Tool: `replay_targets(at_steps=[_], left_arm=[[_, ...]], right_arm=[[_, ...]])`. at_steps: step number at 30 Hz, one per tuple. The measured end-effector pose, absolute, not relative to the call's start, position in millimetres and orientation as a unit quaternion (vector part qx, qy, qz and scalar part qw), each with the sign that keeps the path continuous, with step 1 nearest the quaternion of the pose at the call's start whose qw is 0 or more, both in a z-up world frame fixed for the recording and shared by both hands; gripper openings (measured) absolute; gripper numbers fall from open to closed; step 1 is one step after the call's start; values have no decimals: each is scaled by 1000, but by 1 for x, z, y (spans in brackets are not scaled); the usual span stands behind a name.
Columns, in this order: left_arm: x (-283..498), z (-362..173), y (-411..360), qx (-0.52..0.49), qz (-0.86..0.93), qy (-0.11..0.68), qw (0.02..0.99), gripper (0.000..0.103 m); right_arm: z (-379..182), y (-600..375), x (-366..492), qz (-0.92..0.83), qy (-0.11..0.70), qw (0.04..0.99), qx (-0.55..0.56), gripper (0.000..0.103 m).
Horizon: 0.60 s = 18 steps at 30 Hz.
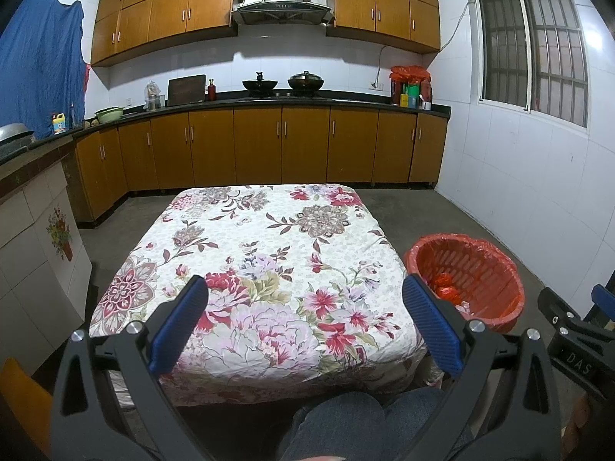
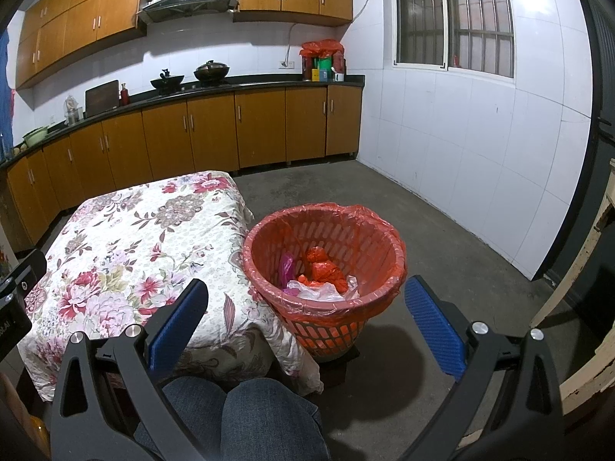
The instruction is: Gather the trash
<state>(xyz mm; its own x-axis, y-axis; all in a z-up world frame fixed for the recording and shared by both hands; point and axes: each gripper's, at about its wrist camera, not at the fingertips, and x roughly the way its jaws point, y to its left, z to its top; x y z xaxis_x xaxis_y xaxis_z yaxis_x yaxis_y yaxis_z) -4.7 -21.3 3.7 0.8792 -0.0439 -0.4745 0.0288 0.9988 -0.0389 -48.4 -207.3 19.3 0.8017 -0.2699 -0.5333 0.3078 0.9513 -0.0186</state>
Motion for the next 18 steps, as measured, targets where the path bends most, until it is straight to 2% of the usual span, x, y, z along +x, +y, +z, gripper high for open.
replay_targets(at_steps=[18], left_arm=[[-2,1,-20,-14,-19,247,969,99]], right_arm=[[18,-208,-49,-153,277,948,35,101]])
